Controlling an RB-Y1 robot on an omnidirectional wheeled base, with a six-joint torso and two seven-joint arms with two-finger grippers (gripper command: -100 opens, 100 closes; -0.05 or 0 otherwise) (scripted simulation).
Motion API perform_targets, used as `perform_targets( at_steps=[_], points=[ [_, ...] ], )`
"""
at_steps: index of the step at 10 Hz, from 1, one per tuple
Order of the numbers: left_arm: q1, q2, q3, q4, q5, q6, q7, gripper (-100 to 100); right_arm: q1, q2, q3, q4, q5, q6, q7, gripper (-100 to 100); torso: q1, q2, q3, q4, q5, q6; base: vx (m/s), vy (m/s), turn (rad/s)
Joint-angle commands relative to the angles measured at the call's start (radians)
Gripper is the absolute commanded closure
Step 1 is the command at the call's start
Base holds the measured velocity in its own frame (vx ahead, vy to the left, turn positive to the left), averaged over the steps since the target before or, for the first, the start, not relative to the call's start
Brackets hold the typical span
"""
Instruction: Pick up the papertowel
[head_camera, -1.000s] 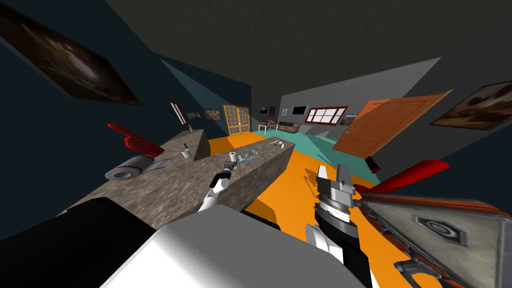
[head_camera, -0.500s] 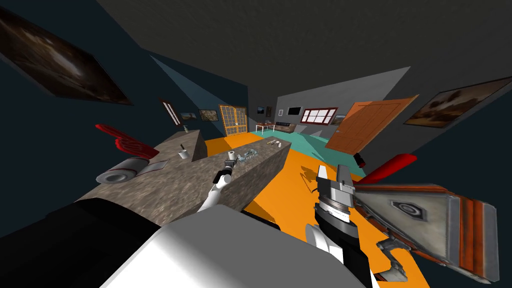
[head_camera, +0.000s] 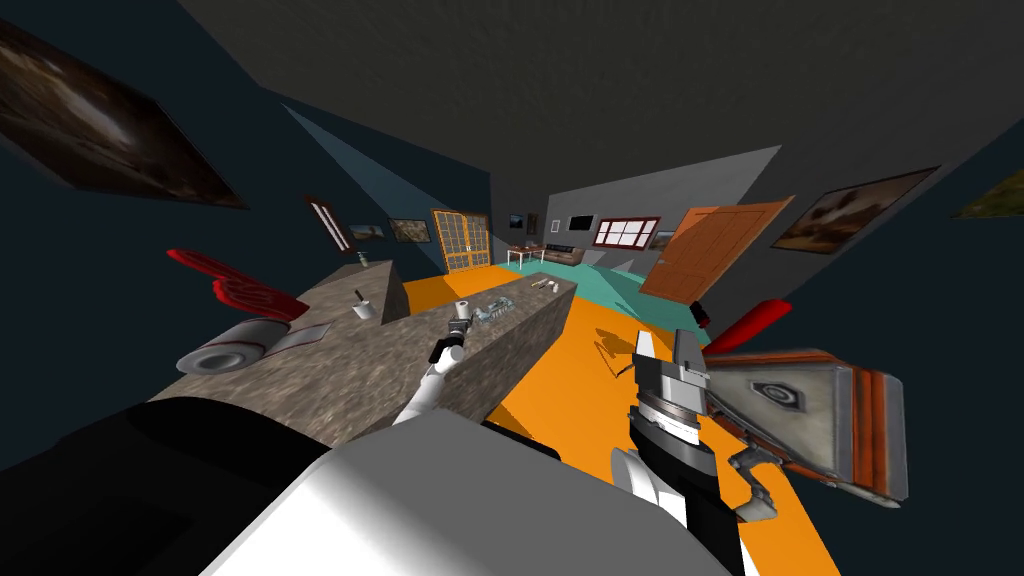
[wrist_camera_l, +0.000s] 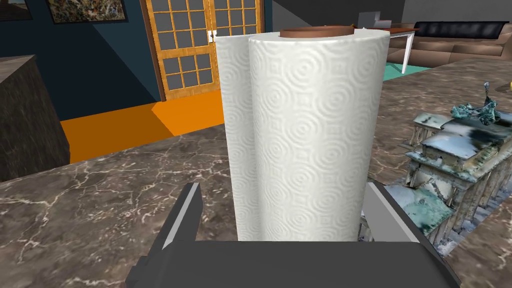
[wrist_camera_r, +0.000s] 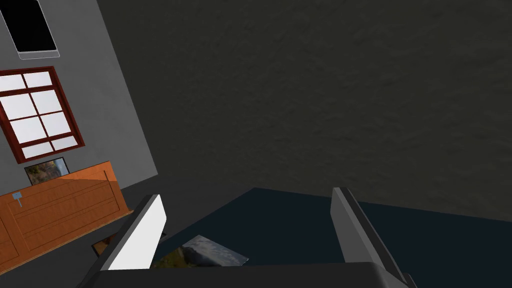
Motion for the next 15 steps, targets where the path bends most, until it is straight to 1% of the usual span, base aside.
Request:
perform_targets(
  at_steps=[1, 3, 4, 5, 7, 8, 10, 11, 13, 14, 15],
  points=[
    [-0.050, 0.015, 0.038, 0.050, 0.004, -0.042, -0.011, -100, 0.000, 0.000, 0.000, 0.000, 0.000, 0.000, 0.000, 0, 0.000, 0.000, 0.000, 0.000, 0.000, 0.000, -0.091, 0.004, -0.304],
    [-0.094, 0.015, 0.038, 0.101, 0.004, -0.042, -0.011, -100, 0.000, 0.000, 0.000, 0.000, 0.000, 0.000, 0.000, 0, 0.001, 0.005, 0.003, 0.001, 0.000, 0.000, -0.095, 0.041, -0.089],
    [-0.094, 0.015, 0.038, 0.127, 0.004, -0.042, -0.011, -100, 0.000, 0.000, 0.000, 0.000, 0.000, 0.000, 0.000, 0, 0.002, 0.003, 0.002, 0.001, 0.000, 0.000, -0.017, 0.022, 0.025],
    [-0.134, 0.025, 0.077, 0.151, 0.008, -0.080, -0.026, -100, 0.000, 0.000, 0.000, 0.000, 0.000, 0.000, 0.000, 0, 0.001, 0.000, 0.000, 0.000, 0.000, 0.000, -0.109, 0.038, -0.302],
    [-0.180, 0.025, 0.077, 0.197, 0.008, -0.080, -0.026, -100, 0.000, 0.000, 0.000, 0.000, 0.000, 0.000, 0.000, 0, 0.003, 0.006, 0.003, 0.001, 0.001, 0.000, -0.104, 0.043, -0.095],
    [-0.180, 0.025, 0.077, 0.226, 0.008, -0.080, -0.026, -100, 0.000, 0.000, 0.000, 0.000, 0.000, 0.000, 0.000, 0, 0.002, 0.003, 0.002, 0.001, 0.000, 0.000, -0.005, -0.006, 0.031],
    [-0.180, 0.025, 0.077, 0.237, 0.008, -0.080, -0.026, -100, 0.000, 0.000, 0.000, 0.000, 0.000, 0.000, 0.000, 0, -0.001, -0.003, -0.002, -0.001, 0.000, 0.000, 0.014, -0.012, 0.001],
    [-0.225, 0.034, 0.116, 0.274, 0.011, -0.119, -0.041, -100, 0.000, 0.000, 0.000, 0.000, 0.000, 0.000, 0.000, 0, -0.001, -0.003, -0.002, -0.001, 0.000, 0.000, -0.112, 0.016, -0.311],
    [-0.266, 0.034, 0.116, 0.331, 0.011, -0.119, -0.041, -100, 0.000, 0.000, 0.000, 0.000, 0.000, 0.000, 0.000, 0, 0.002, 0.006, 0.003, 0.001, 0.000, 0.000, -0.110, 0.038, -0.086],
    [-0.266, 0.034, 0.116, 0.345, 0.011, -0.119, -0.041, -100, 0.000, 0.000, 0.000, 0.000, 0.000, 0.000, 0.000, 0, 0.002, 0.003, 0.002, 0.001, 0.000, 0.000, -0.006, 0.010, 0.020],
    [-0.313, 0.044, 0.154, 0.379, 0.014, -0.158, -0.056, -100, 0.000, 0.000, 0.000, 0.000, 0.000, 0.000, 0.000, 0, 0.001, -0.001, 0.000, 0.000, 0.000, 0.000, -0.090, 0.021, -0.331]
  ],
)
